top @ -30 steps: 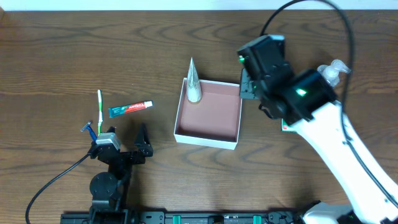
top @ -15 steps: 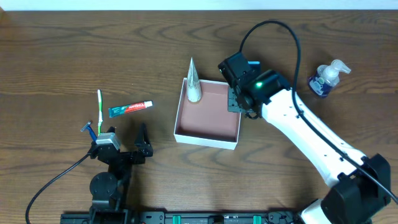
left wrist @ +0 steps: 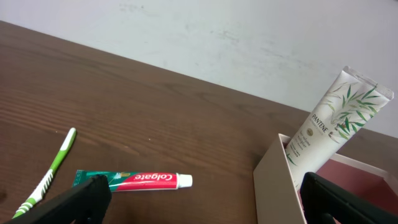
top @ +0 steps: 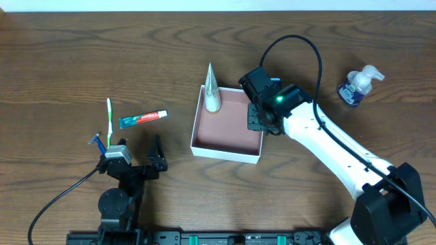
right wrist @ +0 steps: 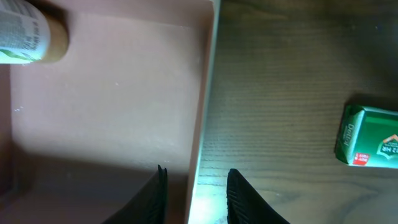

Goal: Pack container

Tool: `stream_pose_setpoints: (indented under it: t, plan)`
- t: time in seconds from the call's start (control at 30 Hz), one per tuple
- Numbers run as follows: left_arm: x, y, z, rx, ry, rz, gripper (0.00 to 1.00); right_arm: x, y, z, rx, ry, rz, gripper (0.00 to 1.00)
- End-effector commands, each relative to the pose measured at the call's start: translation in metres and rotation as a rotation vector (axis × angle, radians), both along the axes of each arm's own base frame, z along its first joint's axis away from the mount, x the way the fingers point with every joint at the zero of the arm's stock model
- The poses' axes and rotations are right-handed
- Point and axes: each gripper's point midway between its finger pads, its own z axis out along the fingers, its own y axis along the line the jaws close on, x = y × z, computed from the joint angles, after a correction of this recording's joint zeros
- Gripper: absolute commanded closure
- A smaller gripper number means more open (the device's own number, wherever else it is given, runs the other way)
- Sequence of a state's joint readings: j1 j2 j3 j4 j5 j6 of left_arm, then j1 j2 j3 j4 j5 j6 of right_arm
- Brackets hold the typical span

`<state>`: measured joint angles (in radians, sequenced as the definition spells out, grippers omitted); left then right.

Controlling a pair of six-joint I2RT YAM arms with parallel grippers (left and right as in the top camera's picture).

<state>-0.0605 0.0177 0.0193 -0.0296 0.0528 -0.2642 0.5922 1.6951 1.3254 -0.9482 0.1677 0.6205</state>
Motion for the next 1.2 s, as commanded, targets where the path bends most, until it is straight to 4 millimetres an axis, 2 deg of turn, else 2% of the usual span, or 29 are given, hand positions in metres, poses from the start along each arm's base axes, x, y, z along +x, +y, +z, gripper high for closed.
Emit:
stream_pose_setpoints:
  t: [0.0, 0.33, 0.67, 1.0, 1.17]
  plan:
    - [-0.001, 0.001, -0.017, 0.012, 0.053, 0.004, 0.02, -0.001, -0.001, -0.005, 0.009, 0.009, -0.017, 0.71]
    - [-0.001, 0.001, -0.017, 0.012, 0.053, 0.004, 0.02, -0.010, -0.002, -0.023, 0.012, 0.042, -0.010, 0.72]
    - [-0.001, 0.001, -0.017, 0.012, 0.053, 0.004, 0.02, -0.010, -0.003, -0.024, 0.007, 0.043, -0.007, 0.85]
    - [-0.001, 0.001, -0.017, 0.012, 0.053, 0.004, 0.02, -0.011, -0.004, -0.024, 0.000, 0.046, 0.000, 0.88]
    - [-0.001, 0.001, -0.017, 0.012, 0.053, 0.004, 0.02, -0.011, -0.004, -0.024, -0.002, 0.048, 0.000, 0.85]
